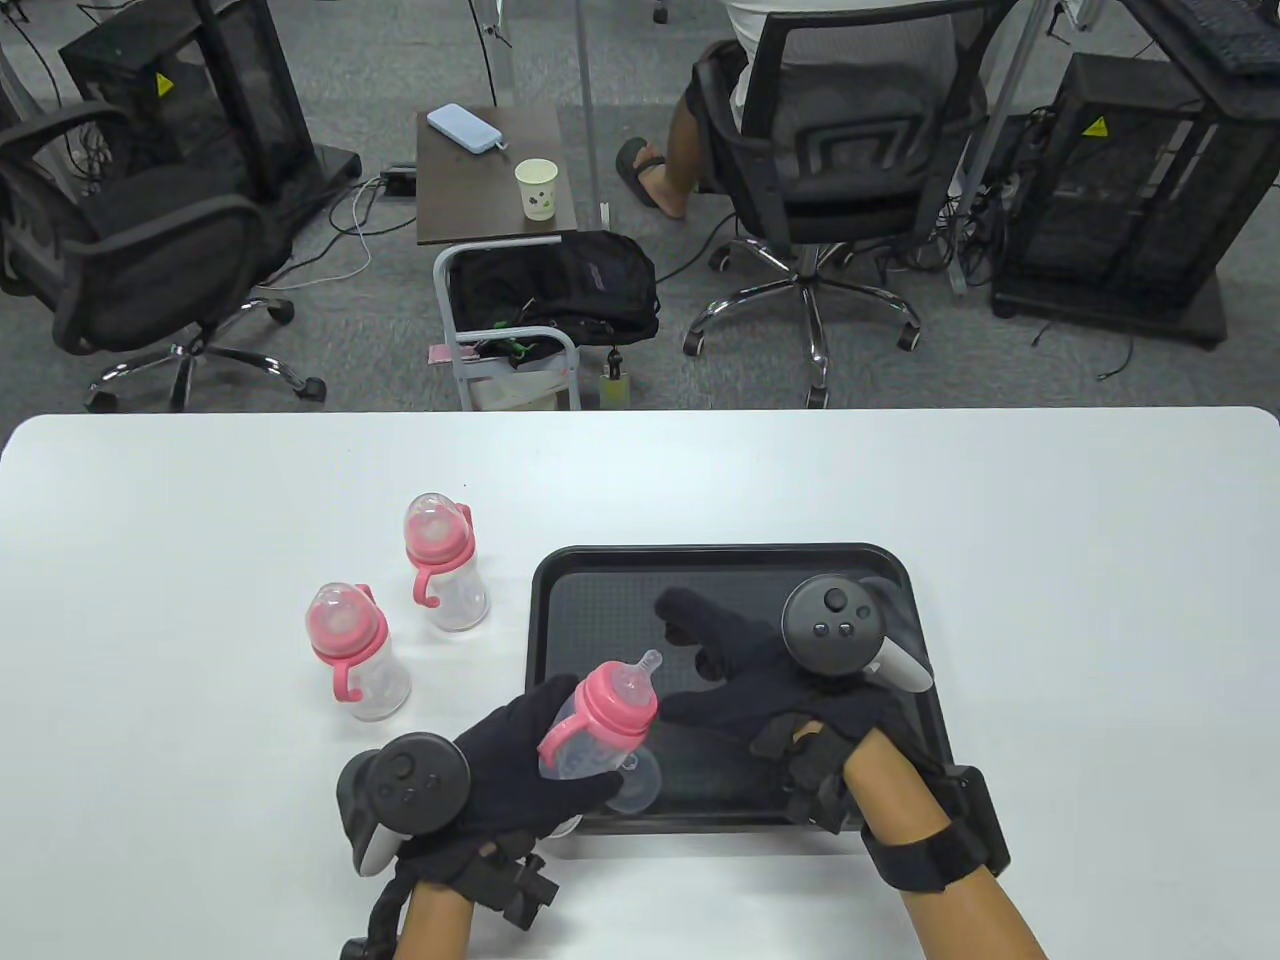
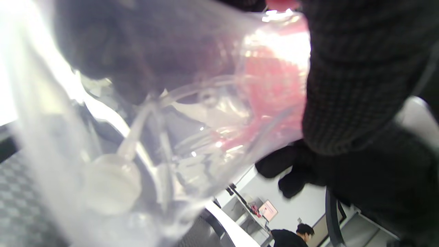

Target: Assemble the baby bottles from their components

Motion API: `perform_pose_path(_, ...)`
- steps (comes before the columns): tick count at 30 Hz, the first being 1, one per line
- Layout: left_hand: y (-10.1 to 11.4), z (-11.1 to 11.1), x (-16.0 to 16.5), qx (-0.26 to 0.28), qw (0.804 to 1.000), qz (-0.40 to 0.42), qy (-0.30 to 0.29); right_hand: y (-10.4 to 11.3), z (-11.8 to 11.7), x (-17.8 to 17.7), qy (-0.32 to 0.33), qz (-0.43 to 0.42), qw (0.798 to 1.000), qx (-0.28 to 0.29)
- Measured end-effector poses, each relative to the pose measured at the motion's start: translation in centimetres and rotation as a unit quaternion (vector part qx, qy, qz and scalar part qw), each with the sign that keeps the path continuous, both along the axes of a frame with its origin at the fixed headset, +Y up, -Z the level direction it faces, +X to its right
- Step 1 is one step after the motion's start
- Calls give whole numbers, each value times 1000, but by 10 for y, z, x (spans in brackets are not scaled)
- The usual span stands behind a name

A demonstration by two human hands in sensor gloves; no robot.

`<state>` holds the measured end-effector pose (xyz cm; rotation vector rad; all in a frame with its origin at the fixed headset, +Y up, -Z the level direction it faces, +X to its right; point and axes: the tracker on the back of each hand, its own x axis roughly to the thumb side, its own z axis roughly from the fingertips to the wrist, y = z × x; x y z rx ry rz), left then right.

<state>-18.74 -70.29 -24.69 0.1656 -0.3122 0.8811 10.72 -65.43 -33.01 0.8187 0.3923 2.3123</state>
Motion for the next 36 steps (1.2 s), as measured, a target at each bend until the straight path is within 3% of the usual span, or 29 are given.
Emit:
perform_pose_path(8, 1, -1, -14, -1, 999, 30, 24, -59, 5, -43, 28, 163, 986, -6)
perform_pose_path(14, -1, -2, -19, -8, 999, 26, 36, -84, 11, -76, 41, 236, 971, -2)
perform_pose_path(23, -1, -2, -23, -14, 998, 33, 47, -102, 18, -90, 36, 278, 959, 33)
perform_pose_path(26, -1, -2, -23, -14, 998, 30, 48, -108, 23, -95, 28, 295, 950, 99)
perform_pose_path(30, -2, -3, -21, -18, 999, 25, 45, -107, 23, -92, 21, 286, 953, 99)
perform_pose_path(36, -5, -4, -16, -24, 999, 8, 39, -93, 10, -57, -20, 205, 977, 53)
